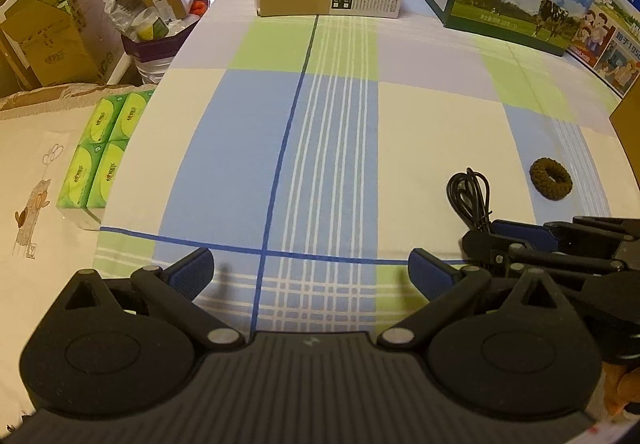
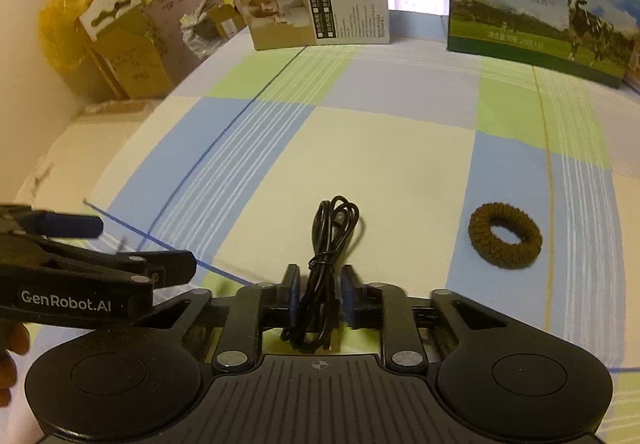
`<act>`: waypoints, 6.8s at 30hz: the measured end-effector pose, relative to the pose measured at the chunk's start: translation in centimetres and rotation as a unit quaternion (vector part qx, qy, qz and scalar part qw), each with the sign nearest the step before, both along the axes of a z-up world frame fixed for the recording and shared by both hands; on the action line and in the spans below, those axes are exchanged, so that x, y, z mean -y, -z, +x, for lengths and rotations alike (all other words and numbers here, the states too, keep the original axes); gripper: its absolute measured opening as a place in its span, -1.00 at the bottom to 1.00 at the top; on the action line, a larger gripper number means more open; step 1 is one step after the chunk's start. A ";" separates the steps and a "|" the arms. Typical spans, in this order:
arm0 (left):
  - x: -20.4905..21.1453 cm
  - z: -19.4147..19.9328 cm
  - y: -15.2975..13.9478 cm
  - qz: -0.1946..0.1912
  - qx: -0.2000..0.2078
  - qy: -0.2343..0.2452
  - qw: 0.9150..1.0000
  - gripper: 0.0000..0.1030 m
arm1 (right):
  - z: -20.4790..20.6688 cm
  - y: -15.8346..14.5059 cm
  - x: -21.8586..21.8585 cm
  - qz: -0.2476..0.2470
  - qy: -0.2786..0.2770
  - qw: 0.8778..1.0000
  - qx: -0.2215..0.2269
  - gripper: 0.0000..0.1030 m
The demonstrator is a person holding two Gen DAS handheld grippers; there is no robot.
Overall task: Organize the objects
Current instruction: 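Lower the right gripper onto the coiled black cable and close it, then grasp the brown fuzzy ring with the left gripper while the right gripper holds the cable, then carry the brown ring and black cable over the cardboard box with both grippers, then open the left gripper to drop the ring while the right gripper releases the cable, then withdraw both grippers from the cardboard box back over the table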
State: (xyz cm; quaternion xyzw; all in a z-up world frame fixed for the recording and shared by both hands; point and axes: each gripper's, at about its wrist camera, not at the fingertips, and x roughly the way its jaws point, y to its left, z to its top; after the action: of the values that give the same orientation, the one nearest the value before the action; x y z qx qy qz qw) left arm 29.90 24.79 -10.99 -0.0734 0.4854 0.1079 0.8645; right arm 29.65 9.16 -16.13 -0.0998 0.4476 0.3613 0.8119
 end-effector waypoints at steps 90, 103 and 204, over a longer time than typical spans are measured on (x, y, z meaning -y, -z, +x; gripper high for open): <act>19.4 -4.4 0.2 -0.021 -0.005 0.284 0.959 -0.48 | -7.7 -2.3 21.5 -0.004 0.157 0.987 -0.031 -0.79; 22.2 -6.3 -4.4 -0.035 0.042 0.289 0.956 -0.48 | -10.4 -7.8 25.1 0.042 0.155 0.987 0.003 -0.79; 45.3 18.5 -7.9 0.031 0.131 0.282 0.950 0.54 | 19.2 -12.3 44.1 0.135 0.233 0.962 0.044 -0.78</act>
State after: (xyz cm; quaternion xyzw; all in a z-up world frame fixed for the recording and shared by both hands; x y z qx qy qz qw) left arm 48.42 -20.52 -3.12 0.0795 0.3652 -0.1359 0.9175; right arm 48.81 -34.92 -3.87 0.1020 0.3691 0.2148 0.8985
